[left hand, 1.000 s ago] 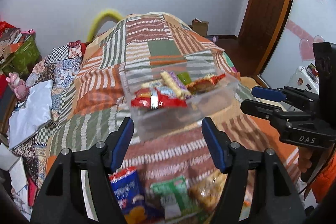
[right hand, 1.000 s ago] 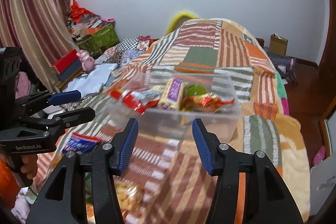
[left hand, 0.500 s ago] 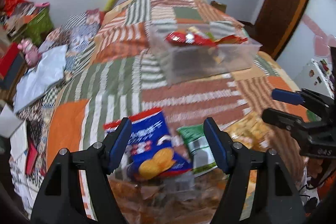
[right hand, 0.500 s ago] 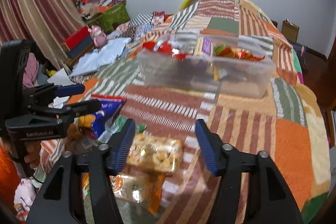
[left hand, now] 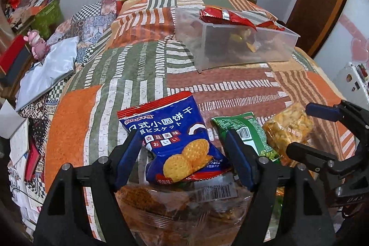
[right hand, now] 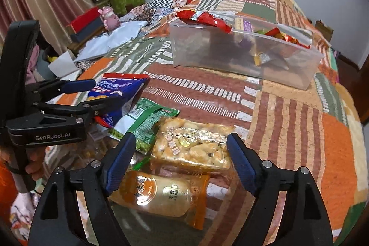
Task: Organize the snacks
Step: 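Grasp the blue biscuit bag with the left tool while the right grasps the cracker tray, then lower the biscuit bag and cracker tray into the clear box and open both tools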
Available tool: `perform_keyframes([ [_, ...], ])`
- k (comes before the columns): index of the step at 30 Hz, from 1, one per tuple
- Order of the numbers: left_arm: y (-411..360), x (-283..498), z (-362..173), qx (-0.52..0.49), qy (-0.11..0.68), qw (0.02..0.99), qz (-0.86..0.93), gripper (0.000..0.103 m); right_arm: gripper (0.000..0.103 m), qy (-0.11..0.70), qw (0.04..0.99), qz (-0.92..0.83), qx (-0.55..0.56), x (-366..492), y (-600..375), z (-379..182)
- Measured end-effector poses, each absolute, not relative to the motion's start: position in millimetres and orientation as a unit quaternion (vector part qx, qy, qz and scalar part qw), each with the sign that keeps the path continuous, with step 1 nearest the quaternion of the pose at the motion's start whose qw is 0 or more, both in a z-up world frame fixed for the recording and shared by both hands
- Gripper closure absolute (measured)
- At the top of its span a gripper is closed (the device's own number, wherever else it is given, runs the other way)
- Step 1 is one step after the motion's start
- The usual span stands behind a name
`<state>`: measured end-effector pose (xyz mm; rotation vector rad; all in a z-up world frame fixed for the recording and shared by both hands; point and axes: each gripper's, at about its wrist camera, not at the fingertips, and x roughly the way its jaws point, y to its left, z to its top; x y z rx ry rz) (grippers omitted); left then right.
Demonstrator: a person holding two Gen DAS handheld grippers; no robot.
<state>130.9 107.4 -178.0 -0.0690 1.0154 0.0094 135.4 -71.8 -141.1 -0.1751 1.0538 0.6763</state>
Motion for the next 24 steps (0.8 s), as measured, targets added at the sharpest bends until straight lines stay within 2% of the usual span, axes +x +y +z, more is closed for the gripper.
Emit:
perform_keyframes([
  [6,107.7,134.4,-178.4,-0.034,0.485,0.874,0.004,0.025,0.023,0.493,0.808,0.304,-0.104,134.2,-72.7,-147.3],
  [14,130.1,149.3,-200.5,-0.082,0.517,0.852,0.011,0.022,0.024,0.527,0.792,0.305,-0.053,146.9,-90.8,-161.8],
  [16,134.0,151.7,-205.3,-0.103,0.522,0.847,0.005,0.023,0.028,0.525,0.791,0.309,-0.051,147.1,-90.4,-162.0],
  [18,135.1,153.0,-206.4,-0.110,0.518,0.848,0.001,0.028,0.030,0.523,0.791,0.313,-0.048,146.9,-89.1,-162.1],
  [19,134.5,153.8,-205.8,-0.113,0.516,0.849,-0.005,0.039,0.030,0.521,0.793,0.313,-0.046,146.9,-89.6,-161.5],
  [24,130.6,154.6,-203.7,-0.104,0.512,0.852,-0.004,0.043,0.031,0.511,0.802,0.307,-0.039,149.1,-95.0,-158.6],
])
